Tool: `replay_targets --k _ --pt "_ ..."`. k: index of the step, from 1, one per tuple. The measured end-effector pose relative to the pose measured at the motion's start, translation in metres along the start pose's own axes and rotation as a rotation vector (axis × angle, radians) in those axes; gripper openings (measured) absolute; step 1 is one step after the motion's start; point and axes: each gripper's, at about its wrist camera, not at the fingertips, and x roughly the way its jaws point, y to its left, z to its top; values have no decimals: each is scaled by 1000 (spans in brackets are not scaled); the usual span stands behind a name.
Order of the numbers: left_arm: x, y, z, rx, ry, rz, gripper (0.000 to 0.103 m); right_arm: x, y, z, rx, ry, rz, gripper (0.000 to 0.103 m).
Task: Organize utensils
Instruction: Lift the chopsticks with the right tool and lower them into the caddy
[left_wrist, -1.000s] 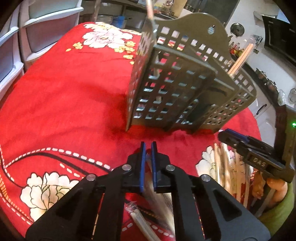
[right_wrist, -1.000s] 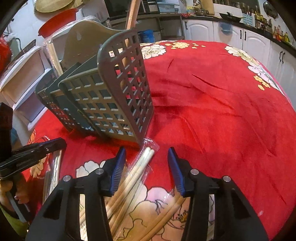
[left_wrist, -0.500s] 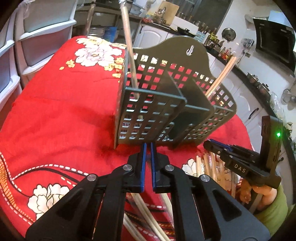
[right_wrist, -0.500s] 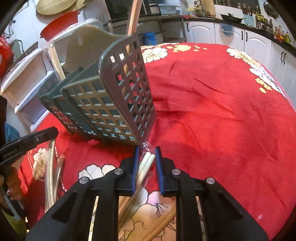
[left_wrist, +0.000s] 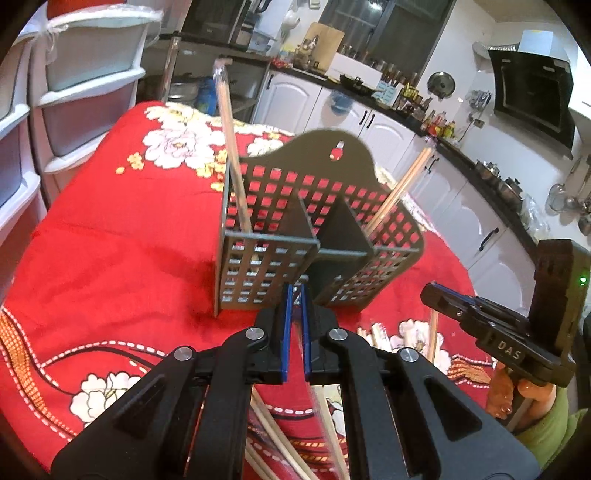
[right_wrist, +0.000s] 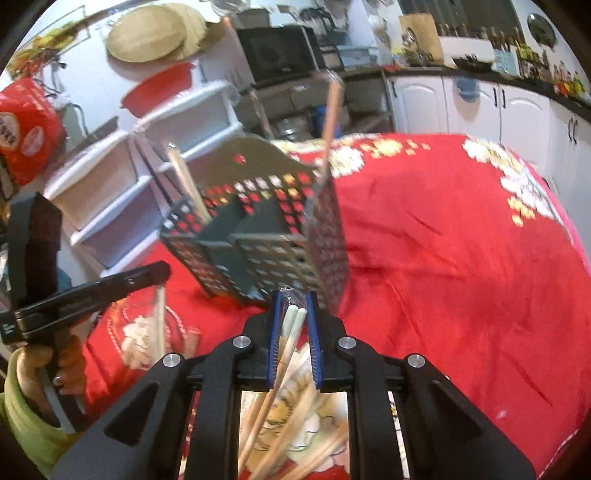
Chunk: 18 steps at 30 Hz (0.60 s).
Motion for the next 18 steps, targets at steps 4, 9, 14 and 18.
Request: replay_targets --k 4,9,14,18 --pt "-11 -3 7 5 -25 -9 1 -14 16 10 -44 -35 19 12" --pt "-25 -6 15 15 -56 -14 1 -29 34 19 -82 -75 36 12" --pt "-36 -8 21 26 -85 -16 1 -39 45 26 -112 -107 42 11" --pt "-43 -10 26 34 -105 -18 1 -45 53 30 -133 -125 46 11"
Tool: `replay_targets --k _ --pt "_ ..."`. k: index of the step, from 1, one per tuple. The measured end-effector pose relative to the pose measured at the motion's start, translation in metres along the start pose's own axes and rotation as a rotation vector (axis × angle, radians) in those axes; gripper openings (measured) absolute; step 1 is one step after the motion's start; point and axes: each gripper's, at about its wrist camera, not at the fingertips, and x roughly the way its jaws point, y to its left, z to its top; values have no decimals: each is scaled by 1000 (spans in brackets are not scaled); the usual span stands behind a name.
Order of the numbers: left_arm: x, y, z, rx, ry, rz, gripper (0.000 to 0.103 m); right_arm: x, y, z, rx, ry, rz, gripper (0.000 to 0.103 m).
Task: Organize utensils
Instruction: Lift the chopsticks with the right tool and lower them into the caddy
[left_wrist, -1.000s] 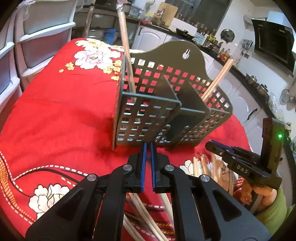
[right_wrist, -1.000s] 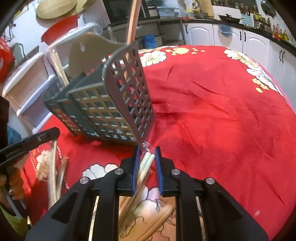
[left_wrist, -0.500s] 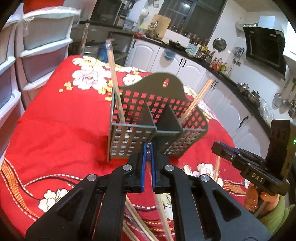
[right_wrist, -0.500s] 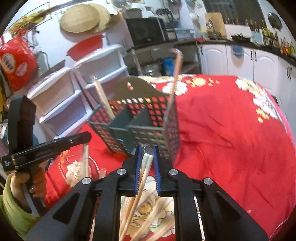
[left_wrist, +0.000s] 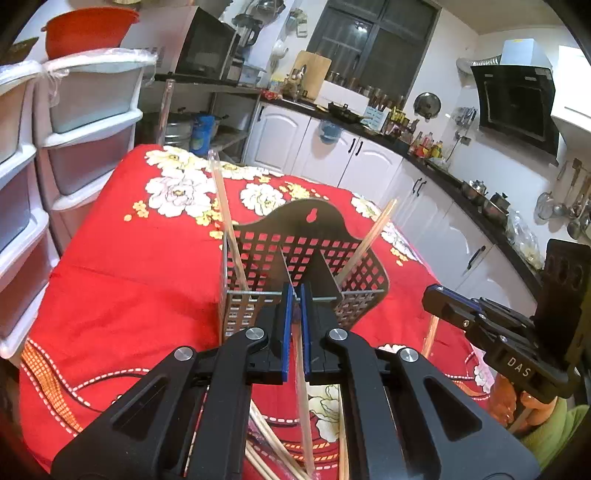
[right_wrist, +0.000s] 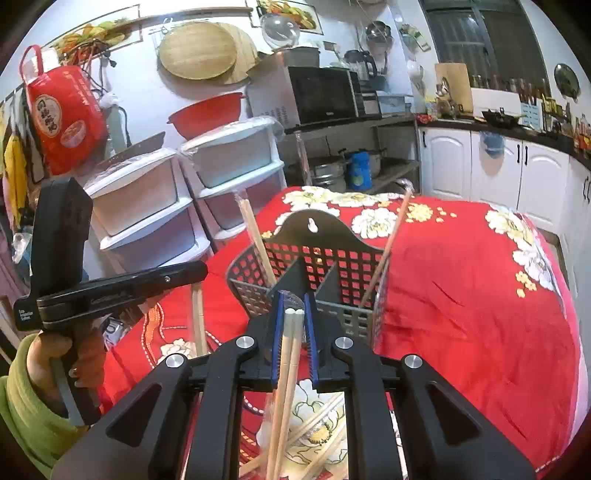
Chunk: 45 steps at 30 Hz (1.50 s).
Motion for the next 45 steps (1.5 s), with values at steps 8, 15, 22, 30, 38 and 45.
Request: replay_targets --k 8,15,22,30,38,45 --pt "-10 -1 8 11 -32 -6 0 -9 13 11 -34 -39 -6 11" --pt "-19 -5 25 20 -67 -21 0 -13 20 27 -59 -84 -9 11" --pt "-28 -12 43 49 -102 -27 0 -16 24 44 -81 -131 -12 11" --pt "-36 -26 64 79 -140 -32 0 -17 22 63 -84 -178 -20 11" --pt "-41 -46 90 119 -188 -53 0 -23 14 84 -79 -237 -38 11" --pt "-42 -57 110 126 -222 -85 0 -30 3 107 -74 -300 -63 11"
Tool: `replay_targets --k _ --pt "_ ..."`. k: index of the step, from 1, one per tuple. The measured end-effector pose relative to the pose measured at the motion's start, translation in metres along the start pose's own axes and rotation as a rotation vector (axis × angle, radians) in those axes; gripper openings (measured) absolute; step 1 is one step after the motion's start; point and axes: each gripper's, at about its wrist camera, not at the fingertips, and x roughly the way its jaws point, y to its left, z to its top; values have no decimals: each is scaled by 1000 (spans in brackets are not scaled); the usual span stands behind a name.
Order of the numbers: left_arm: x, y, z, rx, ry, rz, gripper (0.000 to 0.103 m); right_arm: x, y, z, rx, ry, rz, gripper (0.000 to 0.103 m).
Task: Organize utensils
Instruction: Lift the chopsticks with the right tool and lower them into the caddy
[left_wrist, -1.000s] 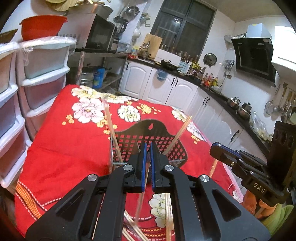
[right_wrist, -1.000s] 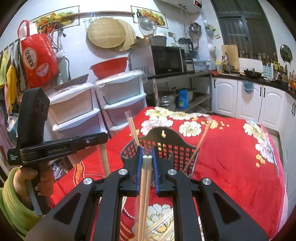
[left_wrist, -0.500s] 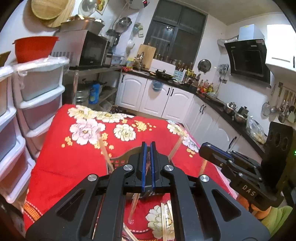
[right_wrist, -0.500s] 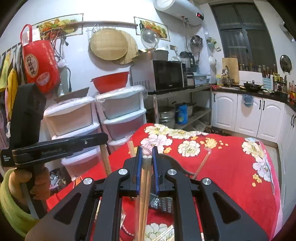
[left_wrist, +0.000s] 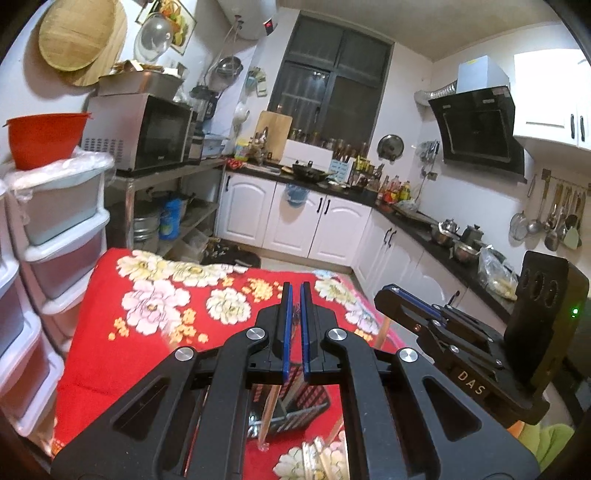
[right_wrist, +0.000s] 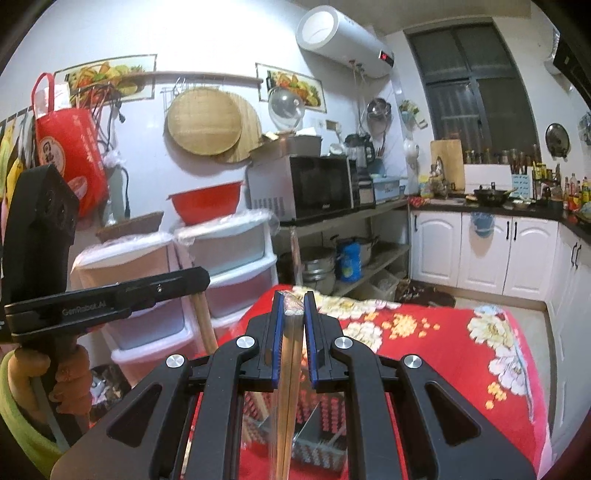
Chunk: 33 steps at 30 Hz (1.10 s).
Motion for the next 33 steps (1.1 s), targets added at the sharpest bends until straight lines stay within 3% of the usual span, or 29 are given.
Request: replay_targets --k 15,33 --pt "35 2 26 -17 -36 24 0 25 -25 32 -19 -73 -104 11" --pt "90 38 -21 -108 31 32 0 78 -45 -14 4 8 -142 11"
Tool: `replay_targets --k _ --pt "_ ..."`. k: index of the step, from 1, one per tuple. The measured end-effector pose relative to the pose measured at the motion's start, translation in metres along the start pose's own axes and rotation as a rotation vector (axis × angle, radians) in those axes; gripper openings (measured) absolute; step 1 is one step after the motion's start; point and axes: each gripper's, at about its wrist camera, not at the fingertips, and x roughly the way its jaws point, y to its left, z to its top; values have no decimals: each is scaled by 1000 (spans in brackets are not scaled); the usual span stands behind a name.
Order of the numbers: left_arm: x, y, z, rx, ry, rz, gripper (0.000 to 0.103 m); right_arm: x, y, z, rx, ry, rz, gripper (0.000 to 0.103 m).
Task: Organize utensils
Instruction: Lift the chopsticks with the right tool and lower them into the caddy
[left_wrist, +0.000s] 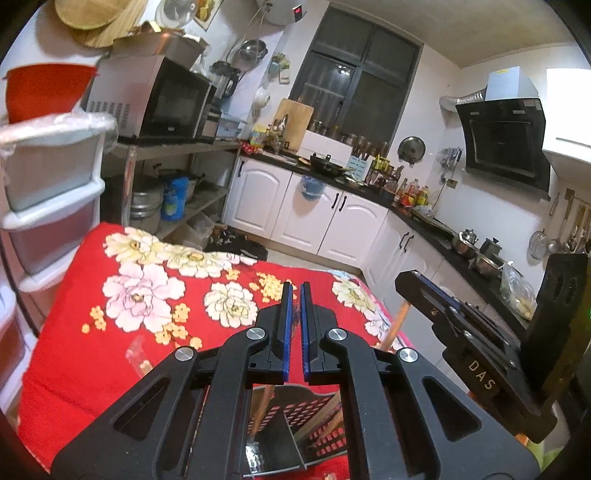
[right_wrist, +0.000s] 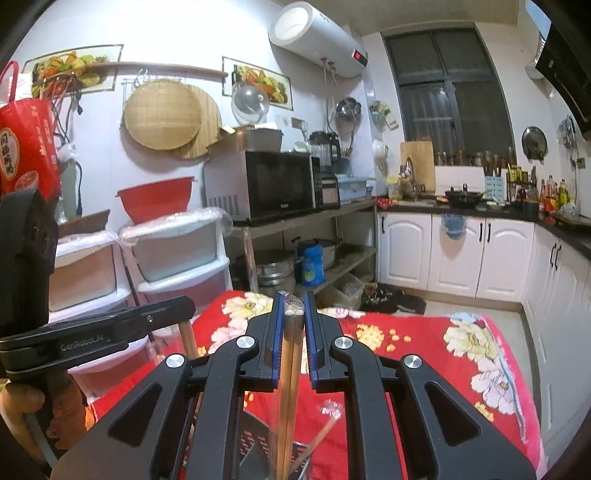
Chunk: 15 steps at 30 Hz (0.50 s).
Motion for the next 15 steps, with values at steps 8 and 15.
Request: replay_targets --k 8,15 --pt "9 16 -22 -37 37 -7 0 16 0 -24 -5 57 -18 11" --pt "11 16 -35 -25 52 -9 0 23 5 -43 1 105 -15 11"
